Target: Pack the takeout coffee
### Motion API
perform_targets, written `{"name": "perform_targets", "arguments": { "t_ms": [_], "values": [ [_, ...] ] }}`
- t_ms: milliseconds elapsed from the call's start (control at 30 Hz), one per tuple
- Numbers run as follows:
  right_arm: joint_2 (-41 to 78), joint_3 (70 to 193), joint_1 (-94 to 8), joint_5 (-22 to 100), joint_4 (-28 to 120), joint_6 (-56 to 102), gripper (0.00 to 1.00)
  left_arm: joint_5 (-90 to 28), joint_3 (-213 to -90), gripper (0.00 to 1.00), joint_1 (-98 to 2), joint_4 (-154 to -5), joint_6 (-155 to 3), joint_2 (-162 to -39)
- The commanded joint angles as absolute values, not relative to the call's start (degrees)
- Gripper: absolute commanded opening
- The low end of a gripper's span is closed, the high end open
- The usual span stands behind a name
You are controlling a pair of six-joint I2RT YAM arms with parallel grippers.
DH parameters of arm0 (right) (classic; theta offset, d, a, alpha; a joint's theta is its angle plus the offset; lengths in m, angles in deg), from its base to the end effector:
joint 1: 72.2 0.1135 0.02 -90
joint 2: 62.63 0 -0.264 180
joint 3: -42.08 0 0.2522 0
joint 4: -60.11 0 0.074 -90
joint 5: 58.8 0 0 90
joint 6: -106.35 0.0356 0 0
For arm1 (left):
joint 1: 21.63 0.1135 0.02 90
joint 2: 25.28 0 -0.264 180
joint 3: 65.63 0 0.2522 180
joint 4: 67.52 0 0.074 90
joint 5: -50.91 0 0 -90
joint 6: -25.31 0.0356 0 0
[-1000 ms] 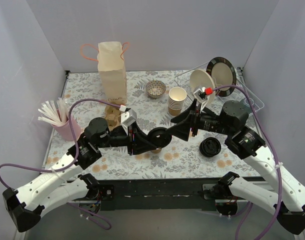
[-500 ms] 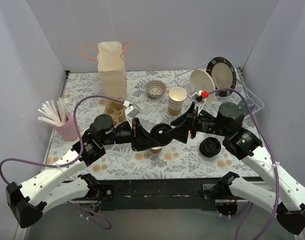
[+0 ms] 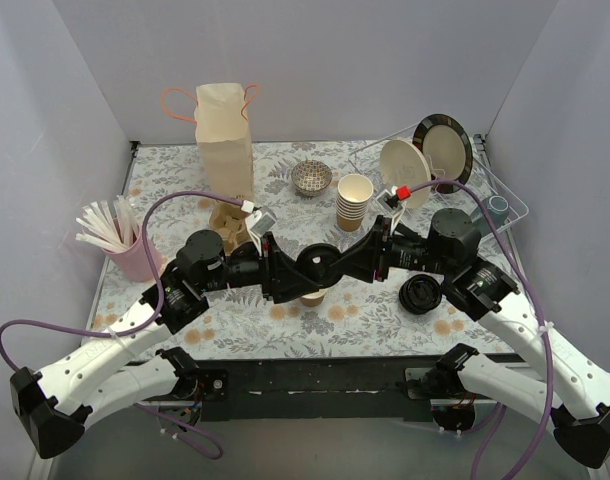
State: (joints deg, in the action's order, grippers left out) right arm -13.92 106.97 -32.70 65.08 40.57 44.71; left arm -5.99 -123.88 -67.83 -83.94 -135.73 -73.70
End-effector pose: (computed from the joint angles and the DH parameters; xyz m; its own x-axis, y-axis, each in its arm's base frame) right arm 0.1351 0.1370 0.3761 -0.4946 0.1033 -0.8629 -0.8211 0.2699 0.5029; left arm 0.1219 -0.1552 0.3421 -0.9527 -0.1511 -0.2635 0.2433 0.1395 -0.9599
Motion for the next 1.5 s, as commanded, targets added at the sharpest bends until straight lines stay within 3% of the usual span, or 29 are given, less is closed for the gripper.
{"name": "perform_targets", "arguments": {
  "t_ms": [0, 33, 267, 667, 1000, 1467],
  "values": [
    [-14.2, 106.37, -32.83, 61.09, 41.79, 46.05, 0.29, -9.46, -124.74, 0.6, -68.04, -86.45, -134.92, -72.74],
    [-14.11, 106.63, -32.83, 59.43, 41.0, 46.58, 0.27, -11.13, -124.92, 0.7, -68.04, -87.51, -134.65, -72.65],
    [-11.3, 107.17, -32.83, 58.79, 39.05, 50.7, 0.25, -25.1, -125.8, 0.8, -68.04, -95.43, -132.01, -70.63],
    [-2.17, 101.28, -32.83, 60.46, 42.12, 55.63, 0.25, -43.3, -126.85, 0.82, -68.04, -110.62, -136.84, -71.32],
    [8.65, 104.79, -32.83, 62.93, 43.19, 56.87, 0.26, -41.3, -127.39, 0.82, -67.95, -112.22, -139.83, -75.73],
    [14.37, 106.11, -33.26, 64.24, 42.13, 56.69, 0.27, -36.28, -122.64, 0.72, -67.86, -109.32, -140.98, -77.22]
  ]
}}
